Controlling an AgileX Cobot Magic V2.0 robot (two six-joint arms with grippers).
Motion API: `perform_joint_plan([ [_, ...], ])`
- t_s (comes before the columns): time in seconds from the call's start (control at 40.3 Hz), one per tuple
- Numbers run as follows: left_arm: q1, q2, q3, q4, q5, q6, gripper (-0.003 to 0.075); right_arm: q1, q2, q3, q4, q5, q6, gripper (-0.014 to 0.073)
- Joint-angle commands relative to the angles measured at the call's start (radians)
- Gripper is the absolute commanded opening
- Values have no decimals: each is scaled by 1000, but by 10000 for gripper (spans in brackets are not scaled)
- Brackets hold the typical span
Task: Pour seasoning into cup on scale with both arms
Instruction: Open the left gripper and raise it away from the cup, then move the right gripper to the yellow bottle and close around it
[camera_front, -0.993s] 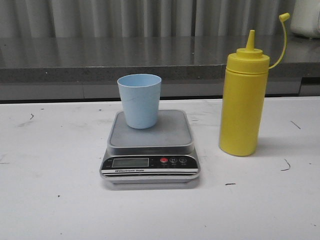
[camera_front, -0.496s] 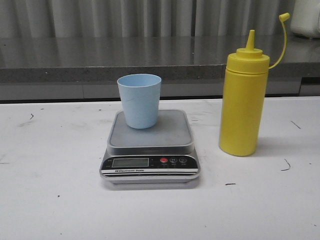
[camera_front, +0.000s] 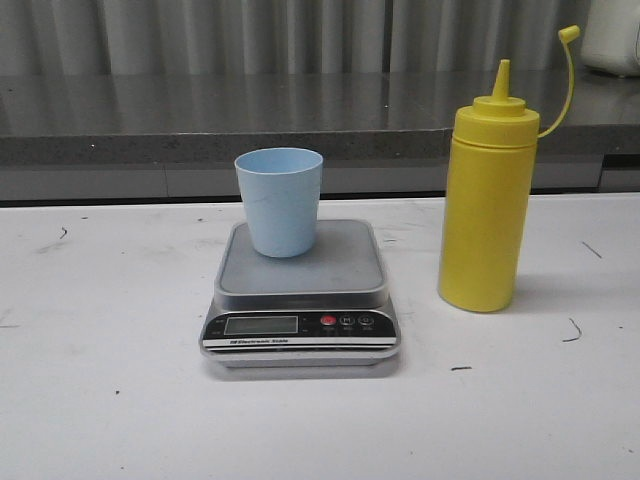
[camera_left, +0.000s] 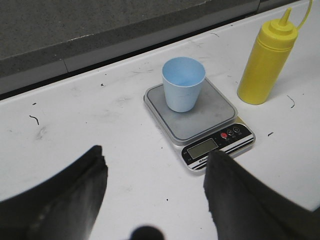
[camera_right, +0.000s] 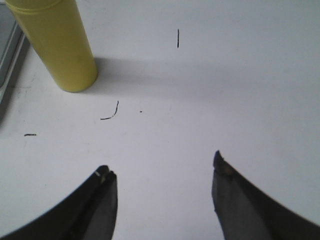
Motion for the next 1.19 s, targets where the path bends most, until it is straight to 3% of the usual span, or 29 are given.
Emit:
perform_joint_plan([
  [0.0,-5,0,-26,-1,-78,-2,421,-4,7,-32,-8,-125,-6,441],
  [0.074,-5,0,-26,-1,-78,-2,421,-4,13,-32,-8,-160,-32,453],
  [0.273,-5,0,-26,-1,-78,-2,421,5,59,-36,14,-225,-86,597],
  [0.621,-5,0,-26,-1,-78,-2,421,235,152,-37,31,-303,-99,598],
  [0.869,-5,0,-26,-1,-78,-2,421,272,259,-34,72,-376,-90,598],
  [1.167,-5,0,-26,-1,-78,-2,421,274,405,106,94,-779,-70,598],
])
